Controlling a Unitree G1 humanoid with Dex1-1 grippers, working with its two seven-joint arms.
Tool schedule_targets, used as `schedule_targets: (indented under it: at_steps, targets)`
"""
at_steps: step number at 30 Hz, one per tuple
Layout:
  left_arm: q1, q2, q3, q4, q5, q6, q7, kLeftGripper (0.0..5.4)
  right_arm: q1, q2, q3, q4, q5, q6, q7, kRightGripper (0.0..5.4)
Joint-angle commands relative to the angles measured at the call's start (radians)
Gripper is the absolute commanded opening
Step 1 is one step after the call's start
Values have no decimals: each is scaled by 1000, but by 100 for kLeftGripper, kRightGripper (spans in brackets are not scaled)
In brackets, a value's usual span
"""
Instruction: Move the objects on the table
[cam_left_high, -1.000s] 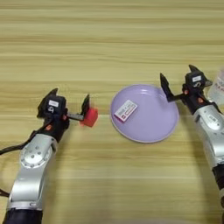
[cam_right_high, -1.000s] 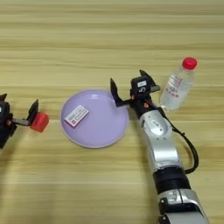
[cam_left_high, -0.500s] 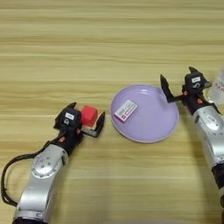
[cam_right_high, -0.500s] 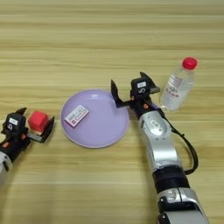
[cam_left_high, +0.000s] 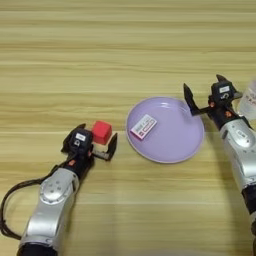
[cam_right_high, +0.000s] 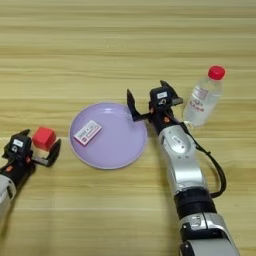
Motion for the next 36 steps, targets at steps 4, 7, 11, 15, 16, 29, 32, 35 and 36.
schedule_targets:
  at_steps: [4, 7, 11, 15, 16, 29, 32, 35, 36]
  targets:
    - [19, -4, -5, 78, 11, -5, -1, 450, -17, 1, -9, 6, 0, -7, 1, 540]
    - [21, -7, -2, 80, 7, -12, -2, 425, -17, 1, -9, 6, -1, -5, 1, 540]
    - [25, -10, 1, 76, 2, -18, -5, 395, -18, 0, -8, 8, -2, -5, 1, 540]
    - [36, -17, -10, 67, 0, -26, -13, 344, -19, 0, -9, 11, -3, -6, 0, 540]
    - [37, -19, -12, 67, 0, -28, -15, 333, -19, 0, -9, 12, -3, -6, 0, 540]
    - [38, -19, -14, -36, -18, 0, -26, 221, -20, -1, -11, 22, -4, -4, -4, 540]
    - [35, -17, -11, -42, -20, 7, -27, 218, -23, 0, -12, 26, -5, -5, -4, 540]
    - [13, -9, 5, -49, -28, 13, -27, 218, -24, 2, -11, 27, -7, -4, -4, 540]
    - [0, -6, 11, -58, -31, 16, -26, 218, -24, 2, -11, 26, -7, -4, -4, 540]
